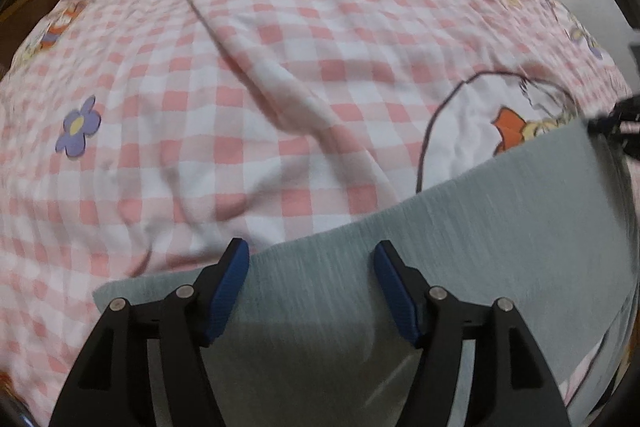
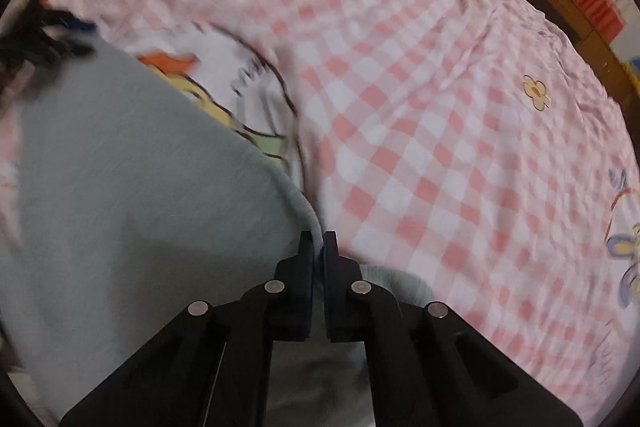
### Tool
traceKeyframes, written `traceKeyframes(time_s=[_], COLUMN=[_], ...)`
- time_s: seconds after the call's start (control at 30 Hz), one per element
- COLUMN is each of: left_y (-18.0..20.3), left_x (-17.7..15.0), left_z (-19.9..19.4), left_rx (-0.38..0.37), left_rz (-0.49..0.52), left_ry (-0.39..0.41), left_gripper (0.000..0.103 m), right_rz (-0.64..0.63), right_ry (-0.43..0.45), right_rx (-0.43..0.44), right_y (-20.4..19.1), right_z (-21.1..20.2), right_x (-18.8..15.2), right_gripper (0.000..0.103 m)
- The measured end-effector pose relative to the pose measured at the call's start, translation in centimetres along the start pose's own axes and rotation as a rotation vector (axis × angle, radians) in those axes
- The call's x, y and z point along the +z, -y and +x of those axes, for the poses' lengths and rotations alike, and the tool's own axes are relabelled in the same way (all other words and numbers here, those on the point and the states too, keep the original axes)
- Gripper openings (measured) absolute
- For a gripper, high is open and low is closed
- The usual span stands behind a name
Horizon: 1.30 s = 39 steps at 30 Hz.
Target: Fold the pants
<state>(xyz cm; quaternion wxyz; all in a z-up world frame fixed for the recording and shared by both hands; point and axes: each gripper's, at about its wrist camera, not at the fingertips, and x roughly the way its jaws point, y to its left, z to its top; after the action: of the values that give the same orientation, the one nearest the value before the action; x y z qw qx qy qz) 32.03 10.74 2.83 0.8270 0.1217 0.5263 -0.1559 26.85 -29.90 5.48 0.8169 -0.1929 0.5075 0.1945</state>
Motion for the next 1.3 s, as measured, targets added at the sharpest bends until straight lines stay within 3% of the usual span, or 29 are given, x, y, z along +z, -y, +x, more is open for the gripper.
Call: traceKeyframes(time_s=[0.17, 0.27, 0.33, 0.4, 0.47, 0.6, 0.87, 1.07, 1.3], left_y=[1.5, 2.1, 2.4, 2.7, 3.1, 4.5, 2.8, 4.6, 8.8], left_x=[1.5, 1.8, 1.7, 1.2, 0.5, -0.4, -2.3, -7.5, -14.6], left_z=[0.4, 1.7, 2.0, 1.7, 1.2, 0.1, -7.6, -15.7, -21.0], left_rx=[0.060, 0.016, 0.016, 0.001, -0.057, -0.050, -0.155, -0.117, -0.119], left_rz=[0.136, 0.173, 0.163, 0.169, 0.174, 0.228, 0.034, -0.016, -0.126], left_ry=[-0.026, -0.119, -0.122, -0.100, -0.094, -0.079, 0.118, 0.243, 0.328], left_gripper=[0.076, 0.078, 0.076, 0.063, 0.025, 0.008, 0.006, 0.006, 0.006], right_rz=[0.015, -0.012, -0.014, 0.002, 0.021, 0.055, 0.113, 0.126, 0.148], right_ry=[0.151, 0.173, 0.175, 0.183, 0.199, 0.223, 0.257, 0.280, 0.288], right_rx=[0.067, 0.068, 0.067, 0.068, 0.081, 0.116, 0.112, 0.110, 0.136], right_y=[-0.7, -2.1, -2.7, -3.0, -3.0, -3.1, -3.2, -4.4, -6.6], right_z=[-6.8, -8.7, -8.4, -8.7, -8.7, -9.3, -11.5, -13.4, -15.4], right_x=[-2.7, -3.6, -3.0, -3.7, -3.9, -4.8, -6.9, -9.5, -14.9], right_gripper=[0.004, 0.004, 0.004, 0.004, 0.004, 0.004, 0.004, 0.004, 0.004])
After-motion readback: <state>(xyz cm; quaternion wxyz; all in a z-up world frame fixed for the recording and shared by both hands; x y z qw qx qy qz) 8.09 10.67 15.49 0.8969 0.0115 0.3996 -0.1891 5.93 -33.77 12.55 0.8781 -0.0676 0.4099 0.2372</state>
